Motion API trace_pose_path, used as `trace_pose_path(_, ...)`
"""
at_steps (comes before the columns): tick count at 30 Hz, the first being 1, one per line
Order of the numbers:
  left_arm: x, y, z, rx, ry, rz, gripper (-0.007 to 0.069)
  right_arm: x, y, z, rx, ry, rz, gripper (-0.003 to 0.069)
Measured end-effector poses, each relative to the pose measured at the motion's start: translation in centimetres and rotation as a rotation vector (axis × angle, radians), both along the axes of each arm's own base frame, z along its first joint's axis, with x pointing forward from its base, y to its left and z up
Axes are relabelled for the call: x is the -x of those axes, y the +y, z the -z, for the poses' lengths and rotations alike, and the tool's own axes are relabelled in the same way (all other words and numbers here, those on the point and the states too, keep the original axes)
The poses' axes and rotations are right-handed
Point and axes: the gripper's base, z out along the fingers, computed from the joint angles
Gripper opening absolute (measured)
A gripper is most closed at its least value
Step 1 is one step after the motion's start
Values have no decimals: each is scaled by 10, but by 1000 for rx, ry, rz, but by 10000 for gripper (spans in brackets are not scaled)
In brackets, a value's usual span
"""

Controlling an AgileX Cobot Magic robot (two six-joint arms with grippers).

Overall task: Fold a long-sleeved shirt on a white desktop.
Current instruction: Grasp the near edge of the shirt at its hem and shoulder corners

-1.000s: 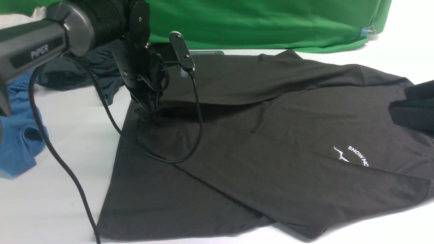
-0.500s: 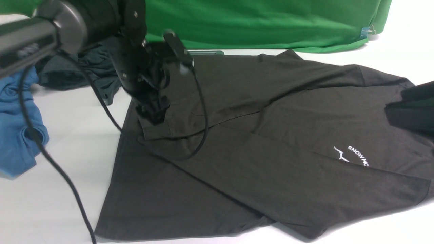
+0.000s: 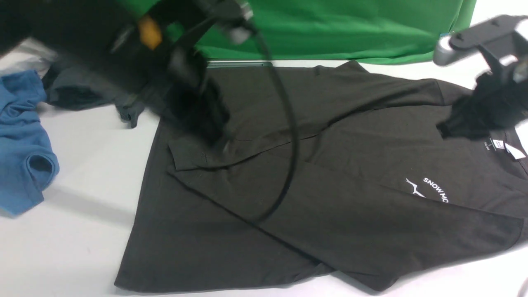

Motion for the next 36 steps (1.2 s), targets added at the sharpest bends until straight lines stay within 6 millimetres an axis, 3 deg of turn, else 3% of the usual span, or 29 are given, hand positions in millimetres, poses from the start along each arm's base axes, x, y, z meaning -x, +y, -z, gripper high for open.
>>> trace_pose_path(1, 5, 2, 2, 11, -6, -1, 12, -3, -1, 1, 3, -4, -4, 240)
trace_pose_path(5, 46, 17, 29, 129, -38, 17, 11, -52, 1, 28, 80, 5, -128, 255)
trace_pose_path(7, 67, 29, 42, 150, -112, 31, 11, -83, 4, 45, 132, -14, -220, 316)
trace_pose_path(10, 74, 34, 50, 157, -162, 25, 11, -102, 4, 64, 170, -6, -281, 363)
trace_pose_path(11, 79, 39, 54, 160, -207, 21, 11, -118, 4, 71, 200, -25, -319, 409)
trace_pose_path(16, 82, 43, 56, 156, -260, 15, 14, -148, -6, 91, 241, -42, -333, 430)
trace_pose_path(21, 79, 43, 57, 154, -275, 12, 15, -166, -17, 101, 260, -79, -328, 420)
trace_pose_path(29, 78, 42, 59, 148, -266, 13, 15, -177, -23, 124, 283, -91, -352, 402)
trace_pose_path(34, 78, 42, 59, 147, -265, 14, 15, -180, -27, 129, 288, -107, -348, 324)
trace_pose_path(36, 78, 42, 59, 146, -265, 15, 15, -181, -27, 132, 288, -112, -348, 241)
